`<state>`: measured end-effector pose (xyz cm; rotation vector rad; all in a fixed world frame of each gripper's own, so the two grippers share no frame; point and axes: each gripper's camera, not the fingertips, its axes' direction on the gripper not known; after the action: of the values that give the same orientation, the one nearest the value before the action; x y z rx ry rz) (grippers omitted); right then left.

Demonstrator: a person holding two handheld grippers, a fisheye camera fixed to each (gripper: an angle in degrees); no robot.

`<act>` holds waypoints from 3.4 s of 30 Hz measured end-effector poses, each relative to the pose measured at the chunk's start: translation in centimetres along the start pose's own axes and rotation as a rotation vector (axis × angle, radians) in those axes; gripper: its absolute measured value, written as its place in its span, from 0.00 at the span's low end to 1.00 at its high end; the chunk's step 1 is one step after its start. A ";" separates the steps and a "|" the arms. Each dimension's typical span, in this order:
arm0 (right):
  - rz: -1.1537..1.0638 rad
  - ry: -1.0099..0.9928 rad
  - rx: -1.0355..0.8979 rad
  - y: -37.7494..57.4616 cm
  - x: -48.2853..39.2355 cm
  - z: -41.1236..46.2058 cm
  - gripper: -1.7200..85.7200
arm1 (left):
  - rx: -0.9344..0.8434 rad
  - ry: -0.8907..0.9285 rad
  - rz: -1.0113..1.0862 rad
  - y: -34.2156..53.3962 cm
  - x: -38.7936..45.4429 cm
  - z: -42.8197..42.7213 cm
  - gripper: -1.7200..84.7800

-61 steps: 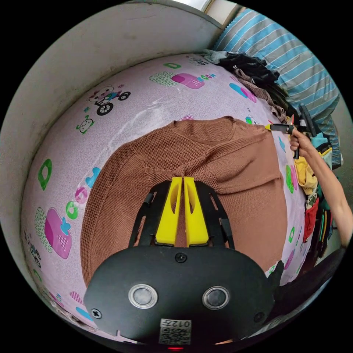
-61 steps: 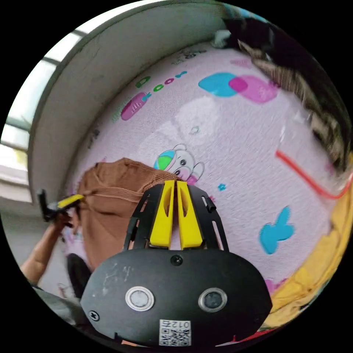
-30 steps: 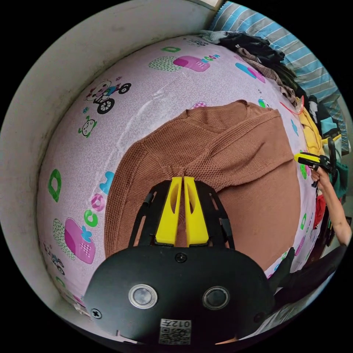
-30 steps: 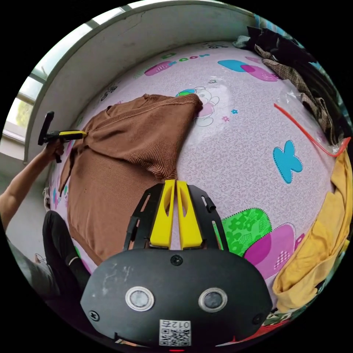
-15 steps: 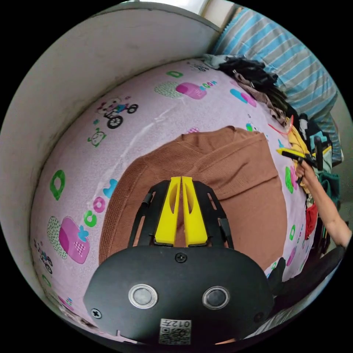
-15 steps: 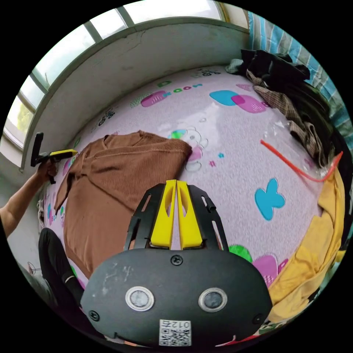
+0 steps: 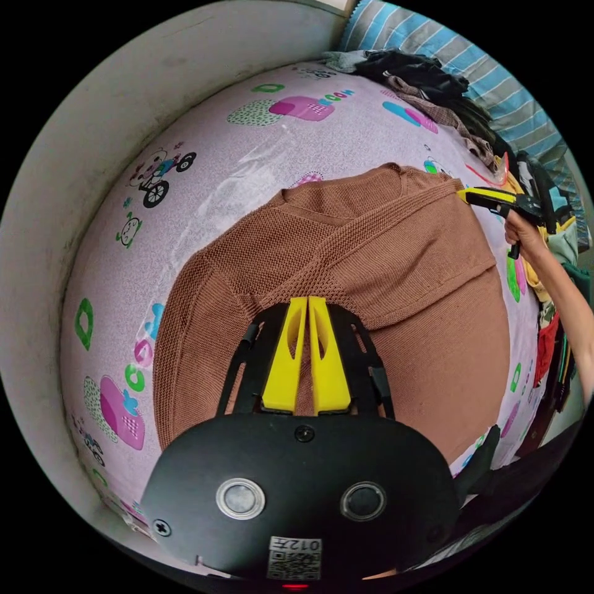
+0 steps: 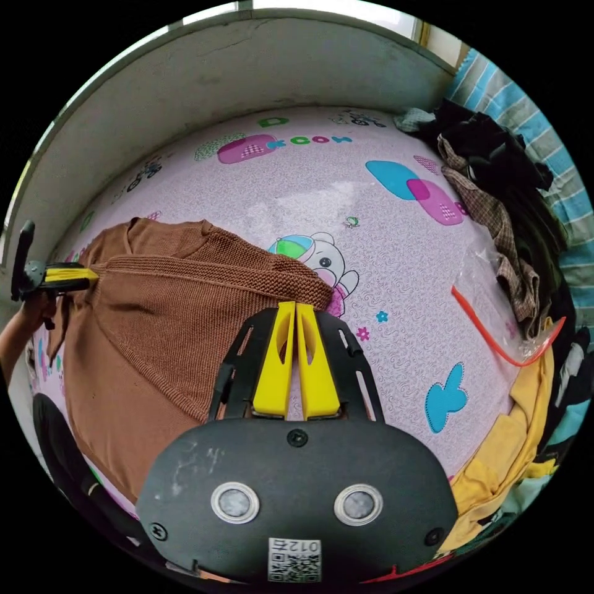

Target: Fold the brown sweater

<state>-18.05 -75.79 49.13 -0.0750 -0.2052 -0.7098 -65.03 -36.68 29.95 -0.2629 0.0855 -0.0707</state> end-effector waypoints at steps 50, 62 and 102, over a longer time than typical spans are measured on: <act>-0.672 -0.112 -0.128 16.4 -53.7 -20.9 0.01 | 0.142 0.108 -0.406 45.9 -18.0 -15.4 0.03; -1.068 -0.276 0.152 15.7 -82.4 -22.1 0.04 | 0.068 0.091 -0.586 53.4 -27.5 -13.3 0.06; -0.431 -0.508 0.336 0.2 -54.2 -33.1 0.01 | 0.462 0.104 -0.246 32.1 -19.0 -41.1 0.03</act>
<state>-52.61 -45.55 5.25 0.1164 -0.8419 -1.0684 -85.89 -14.71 -16.59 0.1934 0.1366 -0.3437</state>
